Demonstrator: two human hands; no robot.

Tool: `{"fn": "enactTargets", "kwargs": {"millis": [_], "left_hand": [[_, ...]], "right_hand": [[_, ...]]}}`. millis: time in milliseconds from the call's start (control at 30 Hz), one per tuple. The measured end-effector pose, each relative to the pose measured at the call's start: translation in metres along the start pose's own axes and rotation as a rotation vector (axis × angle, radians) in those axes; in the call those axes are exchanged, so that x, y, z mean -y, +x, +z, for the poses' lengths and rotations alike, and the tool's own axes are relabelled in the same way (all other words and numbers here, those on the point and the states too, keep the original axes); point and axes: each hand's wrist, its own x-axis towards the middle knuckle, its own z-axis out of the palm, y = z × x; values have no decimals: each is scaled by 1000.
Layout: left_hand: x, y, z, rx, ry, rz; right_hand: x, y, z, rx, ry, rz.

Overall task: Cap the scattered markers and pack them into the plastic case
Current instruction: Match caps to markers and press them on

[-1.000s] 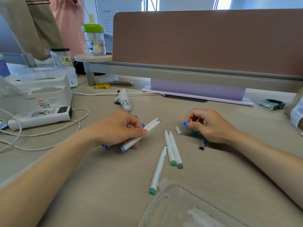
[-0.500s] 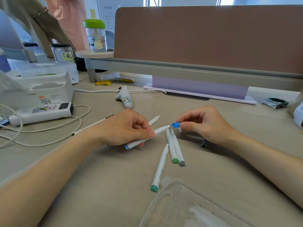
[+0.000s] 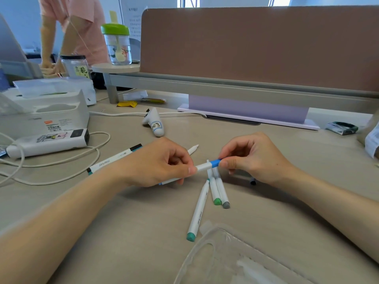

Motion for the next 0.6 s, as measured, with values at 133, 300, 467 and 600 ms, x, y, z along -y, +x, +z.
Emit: {"fn": "enactTargets", "kwargs": {"millis": [133,300,467,600], "left_hand": [[-2,1,4,-56,-5,23],[-6,3,11,-91,35,30],[-10,6,9,-192,-20,47],[3,8,0,-342,-13,-42]], "right_hand": [[-1,0,0,-24,-27,-19],[-5,2,-2,-80,-52,-46],[-4,7,-6,-129,27,-76],[-27,11,-30,-388,-68,-79]]}}
